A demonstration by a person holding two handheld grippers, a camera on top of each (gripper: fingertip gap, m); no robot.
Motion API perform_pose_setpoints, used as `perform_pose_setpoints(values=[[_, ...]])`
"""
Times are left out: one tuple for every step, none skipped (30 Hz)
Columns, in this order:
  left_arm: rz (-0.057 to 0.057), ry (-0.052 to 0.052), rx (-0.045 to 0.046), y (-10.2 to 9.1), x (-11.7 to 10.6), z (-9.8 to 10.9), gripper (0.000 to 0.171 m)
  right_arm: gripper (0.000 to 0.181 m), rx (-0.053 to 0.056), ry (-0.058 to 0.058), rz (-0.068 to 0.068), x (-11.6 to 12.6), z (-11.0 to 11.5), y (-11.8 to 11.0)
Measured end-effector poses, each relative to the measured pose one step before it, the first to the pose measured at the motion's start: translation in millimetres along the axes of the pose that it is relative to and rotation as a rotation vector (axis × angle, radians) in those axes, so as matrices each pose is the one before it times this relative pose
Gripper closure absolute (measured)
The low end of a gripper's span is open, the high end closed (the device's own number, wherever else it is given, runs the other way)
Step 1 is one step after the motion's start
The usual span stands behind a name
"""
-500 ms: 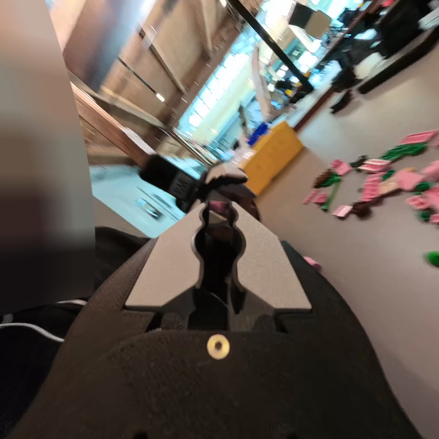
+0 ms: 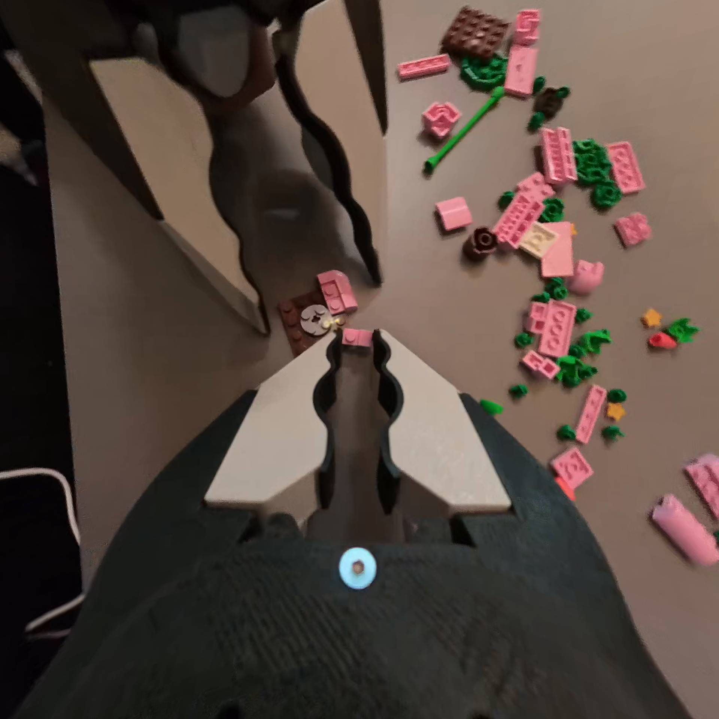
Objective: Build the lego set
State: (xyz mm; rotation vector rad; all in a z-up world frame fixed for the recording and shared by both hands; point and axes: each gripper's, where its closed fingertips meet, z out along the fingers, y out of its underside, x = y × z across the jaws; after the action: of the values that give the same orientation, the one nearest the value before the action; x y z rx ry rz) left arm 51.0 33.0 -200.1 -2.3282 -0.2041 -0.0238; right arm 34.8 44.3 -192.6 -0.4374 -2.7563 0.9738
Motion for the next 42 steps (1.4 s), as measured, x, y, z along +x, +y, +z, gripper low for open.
perform_pose_setpoints(values=[[-0.0062, 0.0029, 0.00226, -0.22, -0.31, -0.22, 0.112, 0.167, 0.0009, -0.0234, -0.0347, -2.13, 0.90, -1.44], [-0.0124, 0.0086, 0.00443, -0.54, -0.31, -0.39, 0.114, 0.167, 0.0012, -0.0243, -0.0271, -1.95, -0.15, -1.20], [-0.0150, 0.0119, 0.00493, -0.48, -0.31, -0.51, 0.115, 0.167, -0.0046, -0.0077, -0.0149, 0.85, -0.34, -0.33], [-0.0145, 0.0142, 0.00484, -0.50, 0.09, -0.56, 0.117, 0.167, -0.0040, -0.0057, -0.0121, 1.01, -0.50, -0.32], [-0.0110, 0.0192, 0.00319, -0.33, 1.07, -0.30, 0.123, 0.167, 0.0015, -0.0114, -0.0129, -0.30, -0.52, -0.66], [-0.0078, 0.0186, 0.00067, -0.08, 1.30, -0.16, 0.128, 0.167, 0.0039, -0.0083, -0.0102, -0.15, -0.52, -1.12], [-0.0050, 0.0167, -0.00055, 0.14, 1.33, 0.10, 0.134, 0.167, 0.0044, -0.0083, -0.0088, -0.31, -0.21, -1.22], [-0.0043, 0.0069, -0.00026, -0.02, 0.35, 0.07, 0.136, 0.167, 0.0055, -0.0175, -0.0113, -2.06, 0.01, -1.33], [-0.0016, 0.0047, 0.00029, 0.00, 0.35, -0.01, 0.136, 0.167, 0.0019, -0.0072, -0.0101, -0.48, 0.18, -0.97], [0.0001, 0.0040, -0.00061, 0.07, 0.45, 0.09, 0.137, 0.167, -0.0042, -0.0035, -0.0136, 0.29, 0.48, -0.06], [0.0027, 0.0030, -0.00115, 0.10, 0.54, 0.08, 0.137, 0.167, -0.0086, -0.0012, -0.0169, 0.59, 0.64, 0.71], [0.0045, 0.0013, -0.00200, 0.25, 0.58, 0.27, 0.138, 0.166, -0.0141, 0.0008, -0.0184, 1.13, 0.78, 1.61], [0.0042, -0.0017, -0.00133, 0.17, 0.28, 0.18, 0.139, 0.167, -0.0143, -0.0032, -0.0178, 0.31, 0.85, 1.45], [0.0022, -0.0011, -0.00055, 0.08, 0.00, 0.05, 0.139, 0.167, -0.0078, -0.0095, -0.0144, -0.81, 0.72, 0.47], [0.0012, 0.0013, -0.00047, 0.04, 0.31, 0.05, 0.139, 0.166, -0.0035, -0.0125, -0.0106, -1.33, 0.63, -0.44], [-0.0002, 0.0014, -0.00048, 0.05, 0.10, 0.10, 0.139, 0.166, -0.0020, -0.0164, -0.0077, -1.97, 0.82, -0.59], [-0.0021, 0.0017, -0.00086, 0.10, -0.03, -0.02, 0.141, 0.166, -0.0029, -0.0111, -0.0063, -1.21, 0.79, -0.48], [-0.0016, 0.0052, -0.00031, 0.03, 0.43, 0.02, 0.142, 0.167, -0.0046, -0.0069, -0.0087, -0.62, 0.59, -0.17], [-0.0036, 0.0027, 0.00089, -0.05, 0.01, -0.06, 0.142, 0.166, -0.0020, -0.0043, -0.0108, -0.24, 0.00, -0.34], [-0.0045, 0.0017, 0.00076, -0.15, -0.25, -0.01, 0.143, 0.166, -0.0034, -0.0031, -0.0082, -0.16, -0.12, 0.07], [-0.0039, 0.0018, 0.00052, -0.03, -0.19, -0.10, 0.143, 0.166, -0.0042, -0.0036, -0.0034, 0.04, -0.22, 0.52], [-0.0024, 0.0012, 0.00020, -0.01, -0.17, -0.03, 0.143, 0.166, -0.0055, -0.0057, 0.0026, -0.21, -0.10, 0.83], [-0.0009, 0.0006, 0.00013, -0.04, 0.05, 0.00, 0.143, 0.166, -0.0037, -0.0065, 0.0047, -0.47, -0.15, 0.83], [-0.0002, 0.0002, 0.00010, -0.04, -0.05, 0.00, 0.144, 0.165, 0.0008, -0.0013, 0.0065, 0.26, -0.16, 0.34], [0.0005, -0.0003, -0.00002, 0.03, 0.02, 0.01, 0.144, 0.164, 0.0036, -0.0001, 0.0069, 0.35, -0.41, -0.12], [0.0013, -0.0005, -0.00013, -0.01, 0.05, -0.06, 0.144, 0.162, 0.0033, 0.0015, 0.0100, 0.63, -0.25, 0.04], [0.0032, 0.0004, -0.00056, -0.01, 0.36, 0.08, 0.144, 0.160, 0.0016, 0.0013, 0.0128, 0.81, -0.23, 0.11], [0.0038, -0.0020, -0.00063, 0.18, 0.14, 0.08, 0.143, 0.158, 0.0013, -0.0006, 0.0135, 0.52, -0.58, 0.25], [0.0029, -0.0018, -0.00032, 0.04, 0.16, 0.03, 0.143, 0.156, 0.0015, -0.0055, 0.0147, -0.13, -0.76, 0.30], [0.0023, 0.0011, 0.00001, -0.01, 0.32, -0.04, 0.143, 0.153, 0.0028, -0.0087, 0.0184, -0.50, -1.08, 0.15], [0.0027, 0.0057, 0.00057, -0.08, 0.92, -0.01, 0.141, 0.151, 0.0050, -0.0082, 0.0221, -0.17, -1.33, -0.15], [0.0020, 0.0054, 0.00067, -0.05, 0.82, -0.08, 0.139, 0.150, 0.0060, -0.0108, 0.0242, -0.36, -1.39, -0.22], [0.0037, 0.0036, 0.00084, -0.09, 0.76, -0.11, 0.136, 0.149, 0.0042, -0.0097, 0.0244, -0.14, -1.41, -0.06], [0.0088, -0.0011, 0.00209, -0.28, 0.80, -0.27, 0.132, 0.148, 0.0028, 0.0010, 0.0230, 1.54, -1.24, 0.02], [0.0140, -0.0058, 0.00416, -0.49, 0.70, -0.40, 0.130, 0.148, 0.0003, -0.0013, 0.0162, 0.89, -0.86, 0.46], [0.0134, -0.0117, 0.00133, -0.14, 0.09, -0.11, 0.128, 0.148, -0.0009, -0.0018, 0.0124, 0.57, -0.56, 0.46], [0.0111, -0.0119, -0.00404, 0.41, -0.22, 0.31, 0.127, 0.151, -0.0032, 0.0056, 0.0135, 1.78, -0.10, 0.55], [0.0101, -0.0080, -0.00845, 1.01, 0.15, 0.81, 0.126, 0.153, -0.0055, -0.0012, 0.0097, 0.49, 0.09, 0.97], [0.0063, -0.0063, -0.00911, 1.04, -0.05, 0.92, 0.126, 0.155, -0.0047, -0.0064, 0.0085, -0.36, 0.41, 0.84], [0.0027, -0.0034, -0.00126, 0.12, -0.16, 0.22, 0.126, 0.157, -0.0037, -0.0028, 0.0092, 0.28, 0.49, 0.64], [-0.0025, 0.0009, 0.00075, -0.10, -0.10, -0.18, 0.126, 0.160, -0.0014, -0.0043, 0.0069, -0.06, 0.77, 0.35], [-0.0055, 0.0035, 0.00142, -0.09, -0.25, -0.10, 0.126, 0.162, -0.0013, -0.0041, 0.0074, 0.04, 0.91, 0.28]])
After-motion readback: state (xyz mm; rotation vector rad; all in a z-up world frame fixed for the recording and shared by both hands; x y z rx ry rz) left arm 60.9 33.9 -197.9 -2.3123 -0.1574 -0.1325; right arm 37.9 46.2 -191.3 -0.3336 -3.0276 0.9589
